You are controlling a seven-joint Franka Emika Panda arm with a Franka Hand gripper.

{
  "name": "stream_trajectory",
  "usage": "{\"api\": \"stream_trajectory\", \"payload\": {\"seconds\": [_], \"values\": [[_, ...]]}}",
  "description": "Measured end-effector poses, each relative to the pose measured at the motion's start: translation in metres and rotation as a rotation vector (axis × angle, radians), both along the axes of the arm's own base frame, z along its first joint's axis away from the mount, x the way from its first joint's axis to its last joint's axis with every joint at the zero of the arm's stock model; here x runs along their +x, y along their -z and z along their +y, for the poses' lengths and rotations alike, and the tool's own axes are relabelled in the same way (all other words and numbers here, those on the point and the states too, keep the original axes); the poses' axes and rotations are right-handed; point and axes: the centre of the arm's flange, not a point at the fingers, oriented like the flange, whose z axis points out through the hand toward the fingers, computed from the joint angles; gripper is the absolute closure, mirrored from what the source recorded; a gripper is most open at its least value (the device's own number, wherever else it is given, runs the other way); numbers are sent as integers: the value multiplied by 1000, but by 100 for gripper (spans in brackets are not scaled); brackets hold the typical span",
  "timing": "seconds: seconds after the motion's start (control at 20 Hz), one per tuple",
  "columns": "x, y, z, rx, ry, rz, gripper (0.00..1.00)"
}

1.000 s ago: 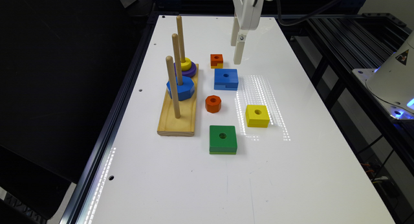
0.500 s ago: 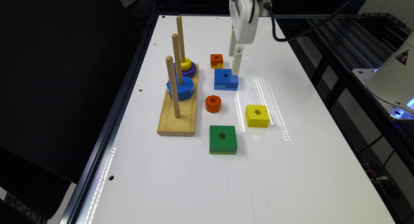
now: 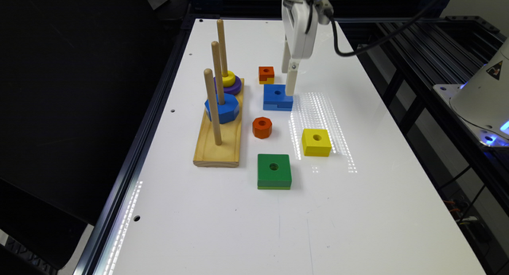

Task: Pick up blue block.

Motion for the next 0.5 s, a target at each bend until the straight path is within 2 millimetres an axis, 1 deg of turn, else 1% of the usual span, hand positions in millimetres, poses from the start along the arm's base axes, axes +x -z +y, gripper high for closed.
{"api": "stream_trajectory", "payload": {"seconds": [0.1,0.5], "values": [[2,5,-1,1,-1,-2,0],[7,2,1,1,-3,-11,0]]}}
